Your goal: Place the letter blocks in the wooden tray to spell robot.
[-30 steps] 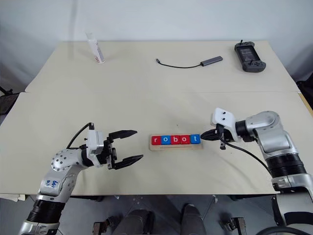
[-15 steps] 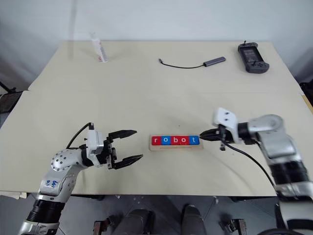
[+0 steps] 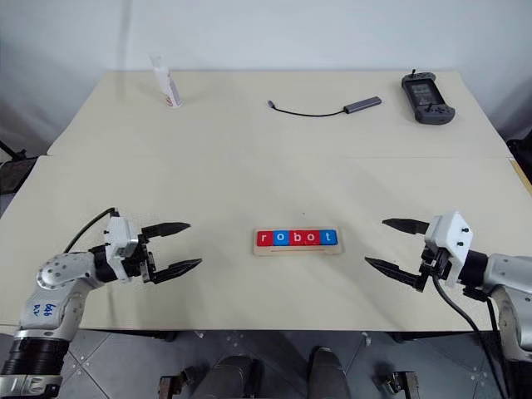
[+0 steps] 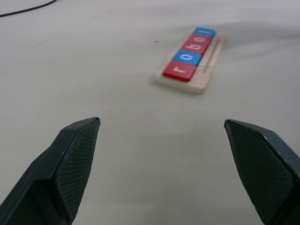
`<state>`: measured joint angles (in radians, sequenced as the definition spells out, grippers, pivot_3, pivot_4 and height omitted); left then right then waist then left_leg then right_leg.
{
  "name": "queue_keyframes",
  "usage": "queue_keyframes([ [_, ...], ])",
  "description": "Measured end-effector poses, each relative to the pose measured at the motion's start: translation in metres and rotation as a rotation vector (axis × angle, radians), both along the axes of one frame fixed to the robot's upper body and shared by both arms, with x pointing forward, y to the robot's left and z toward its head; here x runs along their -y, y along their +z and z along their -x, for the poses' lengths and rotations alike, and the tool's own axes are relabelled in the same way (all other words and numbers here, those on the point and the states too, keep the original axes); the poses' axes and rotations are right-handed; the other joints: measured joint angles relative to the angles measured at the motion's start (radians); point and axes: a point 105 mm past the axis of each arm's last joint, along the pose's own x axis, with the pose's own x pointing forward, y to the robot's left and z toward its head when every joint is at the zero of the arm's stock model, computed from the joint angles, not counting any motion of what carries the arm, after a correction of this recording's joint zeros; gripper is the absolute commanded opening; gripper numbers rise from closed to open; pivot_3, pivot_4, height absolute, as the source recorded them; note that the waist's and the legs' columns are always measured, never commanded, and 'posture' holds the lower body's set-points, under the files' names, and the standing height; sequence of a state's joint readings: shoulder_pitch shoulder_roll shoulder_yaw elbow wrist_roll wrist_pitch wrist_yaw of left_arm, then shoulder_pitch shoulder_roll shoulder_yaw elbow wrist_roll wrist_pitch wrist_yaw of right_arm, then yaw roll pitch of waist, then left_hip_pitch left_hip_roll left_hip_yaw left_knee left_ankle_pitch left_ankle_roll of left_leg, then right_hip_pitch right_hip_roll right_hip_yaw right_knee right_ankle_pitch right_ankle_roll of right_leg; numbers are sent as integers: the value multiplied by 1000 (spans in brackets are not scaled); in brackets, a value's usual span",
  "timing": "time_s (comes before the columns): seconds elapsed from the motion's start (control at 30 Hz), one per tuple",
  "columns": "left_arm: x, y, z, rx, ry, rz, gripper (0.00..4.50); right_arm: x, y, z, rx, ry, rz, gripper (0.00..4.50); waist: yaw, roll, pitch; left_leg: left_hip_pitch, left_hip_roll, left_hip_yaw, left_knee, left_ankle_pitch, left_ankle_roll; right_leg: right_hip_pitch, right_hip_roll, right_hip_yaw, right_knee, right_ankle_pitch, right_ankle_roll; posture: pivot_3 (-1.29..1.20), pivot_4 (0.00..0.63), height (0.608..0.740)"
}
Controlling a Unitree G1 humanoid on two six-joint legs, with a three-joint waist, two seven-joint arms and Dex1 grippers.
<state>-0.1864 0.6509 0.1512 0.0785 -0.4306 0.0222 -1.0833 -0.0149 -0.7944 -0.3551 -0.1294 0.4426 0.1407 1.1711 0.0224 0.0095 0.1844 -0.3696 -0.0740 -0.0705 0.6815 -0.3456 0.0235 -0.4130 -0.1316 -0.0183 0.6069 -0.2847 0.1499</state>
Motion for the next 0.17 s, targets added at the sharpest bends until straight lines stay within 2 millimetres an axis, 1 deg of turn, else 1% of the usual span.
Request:
queue_keyframes([
  [0.17,1,10,-8,43,18,15,4500,2,-4,2,-9,-10,2,4483,2,0,0,0,0,-1,0,0,0,0,0,-1,2,0,0,0,150,740],
])
